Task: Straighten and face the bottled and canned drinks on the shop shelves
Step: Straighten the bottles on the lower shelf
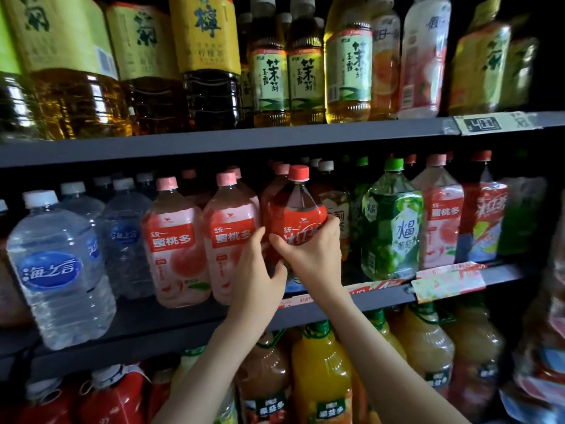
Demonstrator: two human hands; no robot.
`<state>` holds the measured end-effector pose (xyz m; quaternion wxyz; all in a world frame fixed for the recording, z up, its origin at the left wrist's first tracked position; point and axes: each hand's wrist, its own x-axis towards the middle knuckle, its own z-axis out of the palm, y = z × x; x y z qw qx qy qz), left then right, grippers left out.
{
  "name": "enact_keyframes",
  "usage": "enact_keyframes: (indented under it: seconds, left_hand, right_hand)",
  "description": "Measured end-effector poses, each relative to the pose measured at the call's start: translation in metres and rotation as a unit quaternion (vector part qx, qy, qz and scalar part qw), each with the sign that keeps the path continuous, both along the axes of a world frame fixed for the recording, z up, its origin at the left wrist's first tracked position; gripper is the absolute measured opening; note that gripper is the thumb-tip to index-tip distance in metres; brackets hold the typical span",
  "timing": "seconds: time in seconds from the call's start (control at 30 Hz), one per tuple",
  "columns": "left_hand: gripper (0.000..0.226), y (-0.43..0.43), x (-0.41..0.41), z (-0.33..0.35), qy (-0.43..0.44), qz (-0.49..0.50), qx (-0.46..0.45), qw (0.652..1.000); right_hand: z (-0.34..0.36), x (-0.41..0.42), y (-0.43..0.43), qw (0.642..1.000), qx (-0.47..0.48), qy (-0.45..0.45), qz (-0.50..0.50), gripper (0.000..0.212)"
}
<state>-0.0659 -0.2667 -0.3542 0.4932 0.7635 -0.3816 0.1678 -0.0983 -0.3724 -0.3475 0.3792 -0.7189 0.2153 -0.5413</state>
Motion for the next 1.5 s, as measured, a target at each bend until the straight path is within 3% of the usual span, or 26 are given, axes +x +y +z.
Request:
enact_keyframes:
  seconds: [0.07,0.17,0.3,0.47,0.6,0.7,0.77,1.1,1.33,1.4,1.5]
  left_hand:
    - [0.077,0.002,-0.003,0.006,-0.007,-0.003,0.030,1.000]
    - [0.092,-0.005,-0.002,0.016,0.023,-0.116,0.021,0.993]
    - [0.067,-0.015,-0.001,0.016,0.029,-0.121,0.006,0.992]
    - [0.078,-0.019,-0.031,0.015,-0.038,-0.140,-0.027,0.989]
    - [0.078,-0.026,-0.072,0.017,-0.035,-0.191,0.002,0.981]
    - [0.078,-0.047,-0.098,0.002,-0.010,-0.247,0.048,0.968]
    - [0.079,-0.063,-0.114,-0.011,0.016,-0.280,0.069,0.957]
    - [0.073,-0.123,-0.211,-0.137,0.086,-0.405,0.305,0.858]
    - [0.066,-0.098,-0.248,-0.243,0.065,-0.462,0.563,0.682]
    - [0.059,-0.091,-0.250,-0.271,0.070,-0.463,0.586,0.662]
    - [0.039,-0.086,-0.256,-0.296,0.057,-0.463,0.589,0.660]
  right_hand:
    - [-0.003,-0.013,-0.001,0.999,0.016,-0.024,0.027,0.077]
    - [-0.006,-0.034,0.000,0.997,0.014,-0.043,0.064,0.078]
    - [-0.003,-0.063,-0.001,0.995,-0.006,-0.031,0.098,0.083]
    - [0.017,-0.121,-0.018,0.986,-0.063,0.048,0.146,0.092]
    - [0.041,-0.174,-0.022,0.985,-0.164,0.005,0.054,0.069]
    - [0.050,-0.205,-0.030,0.989,-0.146,0.014,0.031,0.033]
    - [0.044,-0.224,-0.043,0.990,-0.128,0.059,-0.005,0.024]
    - [-0.097,-0.313,-0.091,0.936,0.004,0.299,-0.185,0.028]
    - [-0.254,-0.361,-0.066,0.864,0.160,0.431,-0.206,0.025]
    - [-0.286,-0.369,-0.060,0.850,0.219,0.429,-0.212,0.024]
    - [-0.324,-0.380,-0.052,0.836,0.271,0.428,-0.212,0.029]
